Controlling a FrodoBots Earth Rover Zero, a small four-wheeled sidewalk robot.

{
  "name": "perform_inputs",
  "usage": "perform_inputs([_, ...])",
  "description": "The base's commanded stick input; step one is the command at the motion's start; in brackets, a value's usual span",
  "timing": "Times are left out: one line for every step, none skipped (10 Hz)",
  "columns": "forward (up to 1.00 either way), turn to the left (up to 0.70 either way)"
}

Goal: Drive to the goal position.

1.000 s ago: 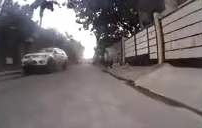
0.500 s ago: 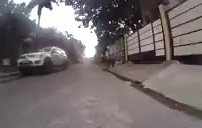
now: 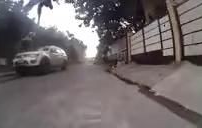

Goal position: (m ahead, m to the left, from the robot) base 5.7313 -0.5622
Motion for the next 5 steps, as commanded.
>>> perform_inputs([1.0,0.0])
perform_inputs([1.0,0.0])
perform_inputs([1.0,0.0])
perform_inputs([1.0,0.0])
perform_inputs([1.0,0.0])
